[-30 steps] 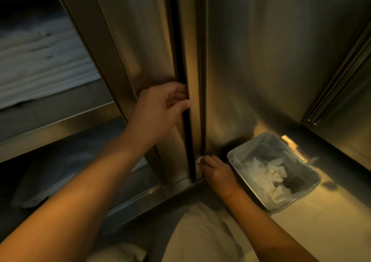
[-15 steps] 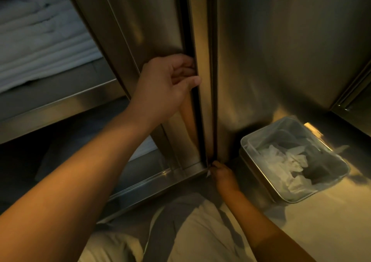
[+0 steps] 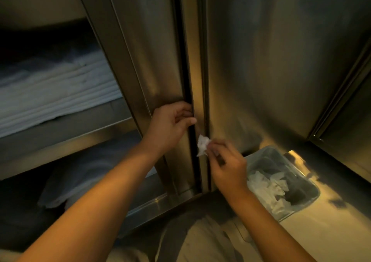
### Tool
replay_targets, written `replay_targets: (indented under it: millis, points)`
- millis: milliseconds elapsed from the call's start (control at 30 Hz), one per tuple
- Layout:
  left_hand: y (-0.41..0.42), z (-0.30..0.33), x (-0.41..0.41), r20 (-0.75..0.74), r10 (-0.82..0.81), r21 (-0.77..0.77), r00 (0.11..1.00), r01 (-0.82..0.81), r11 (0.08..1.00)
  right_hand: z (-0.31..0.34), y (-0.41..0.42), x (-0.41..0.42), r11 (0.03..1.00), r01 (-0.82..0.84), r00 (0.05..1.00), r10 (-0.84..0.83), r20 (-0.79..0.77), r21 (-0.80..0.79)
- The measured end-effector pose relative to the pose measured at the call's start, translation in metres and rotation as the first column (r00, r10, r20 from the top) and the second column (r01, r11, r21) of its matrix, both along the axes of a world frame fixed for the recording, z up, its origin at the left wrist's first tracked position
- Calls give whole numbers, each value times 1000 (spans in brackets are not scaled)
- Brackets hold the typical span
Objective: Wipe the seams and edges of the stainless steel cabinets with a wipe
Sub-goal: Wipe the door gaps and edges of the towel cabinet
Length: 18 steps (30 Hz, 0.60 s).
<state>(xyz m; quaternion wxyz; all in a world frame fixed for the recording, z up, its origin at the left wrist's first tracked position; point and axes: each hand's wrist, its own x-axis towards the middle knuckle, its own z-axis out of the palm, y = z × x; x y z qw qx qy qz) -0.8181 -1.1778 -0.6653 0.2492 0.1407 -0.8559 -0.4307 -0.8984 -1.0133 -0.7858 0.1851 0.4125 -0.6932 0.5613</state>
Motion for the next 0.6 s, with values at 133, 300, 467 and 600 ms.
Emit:
replay_targets:
  millis: [133,300,467,600]
  points:
    - [-2,0,0,7,-22,-31,1000,22,999,88,-5,1,974,11,999,-20,-38,-225]
    - [-1,-3,2,-21,-24,-18,1000,23,1000,164,-35,-2,937,-4,991,-43,-129,-349]
    - [-2,-3,4,-50,-82,-28,995,81,996,166,-64,-3,941,45,991,-83,-101,-336]
    - [2,3,8,-57,-128,-18,990,127,992,127,-63,-2,957,85,995,-95,-22,-279]
